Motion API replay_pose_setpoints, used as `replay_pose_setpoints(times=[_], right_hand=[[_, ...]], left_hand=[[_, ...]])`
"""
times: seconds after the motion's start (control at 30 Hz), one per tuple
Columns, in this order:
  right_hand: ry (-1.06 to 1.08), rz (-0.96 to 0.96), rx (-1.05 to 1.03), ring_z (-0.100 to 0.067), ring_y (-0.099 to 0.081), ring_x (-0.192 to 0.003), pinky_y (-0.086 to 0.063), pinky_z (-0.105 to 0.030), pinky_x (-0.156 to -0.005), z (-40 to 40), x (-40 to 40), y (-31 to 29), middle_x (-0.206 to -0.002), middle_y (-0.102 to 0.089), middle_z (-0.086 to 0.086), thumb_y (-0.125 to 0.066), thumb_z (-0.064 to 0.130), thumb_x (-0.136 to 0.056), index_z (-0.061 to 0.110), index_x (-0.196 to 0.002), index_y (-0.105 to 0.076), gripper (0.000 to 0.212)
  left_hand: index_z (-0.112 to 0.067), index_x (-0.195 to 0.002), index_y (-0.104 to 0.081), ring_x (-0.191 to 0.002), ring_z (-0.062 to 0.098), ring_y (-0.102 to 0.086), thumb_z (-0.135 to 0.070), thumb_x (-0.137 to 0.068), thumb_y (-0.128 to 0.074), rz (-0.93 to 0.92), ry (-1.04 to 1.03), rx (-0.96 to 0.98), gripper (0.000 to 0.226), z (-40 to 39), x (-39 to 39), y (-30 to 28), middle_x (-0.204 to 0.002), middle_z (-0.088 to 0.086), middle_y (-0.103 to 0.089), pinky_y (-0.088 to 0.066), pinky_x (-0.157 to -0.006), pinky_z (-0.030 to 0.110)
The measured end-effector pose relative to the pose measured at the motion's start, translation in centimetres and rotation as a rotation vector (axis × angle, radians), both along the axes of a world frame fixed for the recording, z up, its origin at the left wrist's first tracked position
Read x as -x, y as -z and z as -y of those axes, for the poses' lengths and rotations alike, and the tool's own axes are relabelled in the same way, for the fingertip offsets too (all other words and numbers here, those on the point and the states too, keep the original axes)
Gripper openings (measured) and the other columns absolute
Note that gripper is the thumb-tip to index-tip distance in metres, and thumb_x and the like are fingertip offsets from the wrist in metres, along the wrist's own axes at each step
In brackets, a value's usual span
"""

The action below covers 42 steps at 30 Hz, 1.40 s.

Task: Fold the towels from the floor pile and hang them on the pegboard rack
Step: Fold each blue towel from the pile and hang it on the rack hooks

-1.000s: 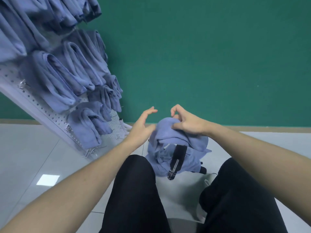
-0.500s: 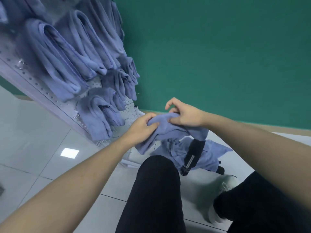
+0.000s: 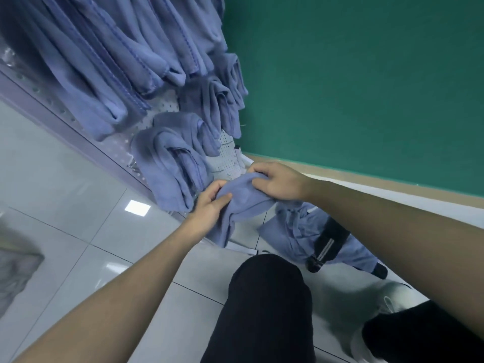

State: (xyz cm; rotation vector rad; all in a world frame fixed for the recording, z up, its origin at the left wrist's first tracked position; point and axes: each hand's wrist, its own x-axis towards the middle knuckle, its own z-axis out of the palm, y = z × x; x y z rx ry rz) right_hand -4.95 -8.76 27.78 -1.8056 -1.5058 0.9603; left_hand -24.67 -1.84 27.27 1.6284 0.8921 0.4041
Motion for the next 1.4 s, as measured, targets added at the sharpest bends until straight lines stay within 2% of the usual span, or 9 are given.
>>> replay_pose_setpoints(times=[0.17,0.33,0.47,0.73,0.9,1.0,1.1,1.27,1.4], right_hand=[[0.015,-0.131,-0.002,-0.012,-0.058,-0.097,-0.044,-0.032,-0.095,-3.5,2.1,1.8,-0.101,-0.065,0.008,-0.053,0.029,-0.085,0.042,-0.089,-0.058,0.015],[-0.027,-0.190,0.012,-0.002,-0.057,-0.087,-0.040,-0.007,-0.080,-7.3,4.2,2.9,-0.091,-0.064,0.017,-0.055,0.007,-0.096,0.027,-0.091,-0.063,0.022],[-0.073,-0.099,0.020,-0.021,-0.061,-0.103,-0.041,-0.024,-0.082,-9.8,5.7,4.1,-0.114,-0.069,-0.004,-0.053,0.016,-0.098,0.007,-0.112,-0.065,0.020],[0.063,-0.154,0.101,-0.006,-0.049,-0.070,-0.035,-0.010,-0.053,-10.4,7.4,7.9,-0.077,-0.056,0.015,-0.052,0.017,-0.101,0.029,-0.083,-0.055,0.021],[-0.046,-0.058,0.046,-0.018,-0.059,-0.091,-0.041,-0.021,-0.075,-8.8,7.5,7.0,-0.105,-0.063,0.000,-0.047,0.007,-0.100,0.006,-0.111,-0.065,0.021],[-0.159,-0.058,0.015,-0.030,-0.062,-0.098,-0.050,-0.042,-0.093,-8.5,8.2,7.0,-0.103,-0.065,-0.008,-0.050,0.002,-0.093,0.015,-0.092,-0.062,0.018],[-0.188,-0.164,0.051,-0.015,-0.058,-0.100,-0.046,-0.033,-0.096,-8.8,8.7,8.1,-0.105,-0.062,0.008,-0.057,0.017,-0.093,0.027,-0.109,-0.059,0.019],[-0.203,-0.177,0.038,-0.008,-0.068,-0.076,-0.058,-0.031,-0.081,-9.2,9.3,9.1,-0.082,-0.069,0.010,-0.073,0.043,-0.085,0.023,-0.118,-0.064,0.039],[-0.177,-0.118,-0.090,-0.016,-0.065,-0.071,-0.055,-0.036,-0.072,-9.5,9.7,9.9,-0.075,-0.067,0.000,-0.074,0.045,-0.080,0.011,-0.089,-0.064,0.036]], left_hand=[[-0.008,-0.118,-0.058,-0.093,-0.004,-0.063,0.002,-0.100,-0.048,0.002,-0.119,0.039,0.023,-1.2,3.0,1.5,-0.106,-0.007,-0.066,-0.047,-0.083,0.010],[-0.015,-0.088,-0.051,-0.081,0.021,-0.048,-0.027,-0.077,-0.055,0.003,-0.349,0.314,0.017,-3.3,5.1,2.8,-0.083,0.003,-0.052,-0.044,-0.071,0.028],[-0.010,-0.099,-0.056,-0.068,0.015,-0.054,-0.019,-0.101,-0.043,0.145,-0.333,0.352,0.016,-3.8,5.9,3.4,-0.081,0.007,-0.056,-0.051,-0.062,0.022],[-0.010,-0.115,-0.059,-0.091,0.026,-0.054,-0.028,-0.101,-0.049,0.234,-0.398,0.310,0.025,-4.4,5.3,4.9,-0.102,0.015,-0.057,-0.048,-0.079,0.043],[-0.005,-0.116,-0.063,-0.094,0.027,-0.059,-0.031,-0.094,-0.057,0.243,-0.578,0.363,0.034,-4.0,5.2,6.1,-0.106,0.015,-0.065,-0.051,-0.084,0.045],[-0.011,-0.116,-0.065,-0.081,0.003,-0.067,-0.022,-0.102,-0.051,0.266,-0.652,0.292,0.023,-3.5,4.6,6.5,-0.102,0.001,-0.070,-0.056,-0.078,0.026],[-0.022,-0.094,-0.061,-0.063,-0.013,-0.060,-0.010,-0.103,-0.050,0.167,-0.661,0.104,0.019,-2.8,4.2,6.6,-0.086,-0.010,-0.064,-0.049,-0.063,0.010],[-0.008,-0.100,-0.058,-0.088,0.017,-0.060,-0.017,-0.103,-0.047,-0.172,-0.640,-0.225,0.014,-3.2,5.5,9.3,-0.094,0.002,-0.064,-0.040,-0.074,0.026],[-0.027,-0.112,-0.053,-0.100,0.003,-0.055,-0.012,-0.104,-0.044,-0.144,-0.499,-0.329,0.020,-2.8,6.4,10.7,-0.114,-0.006,-0.062,-0.039,-0.084,0.015]])
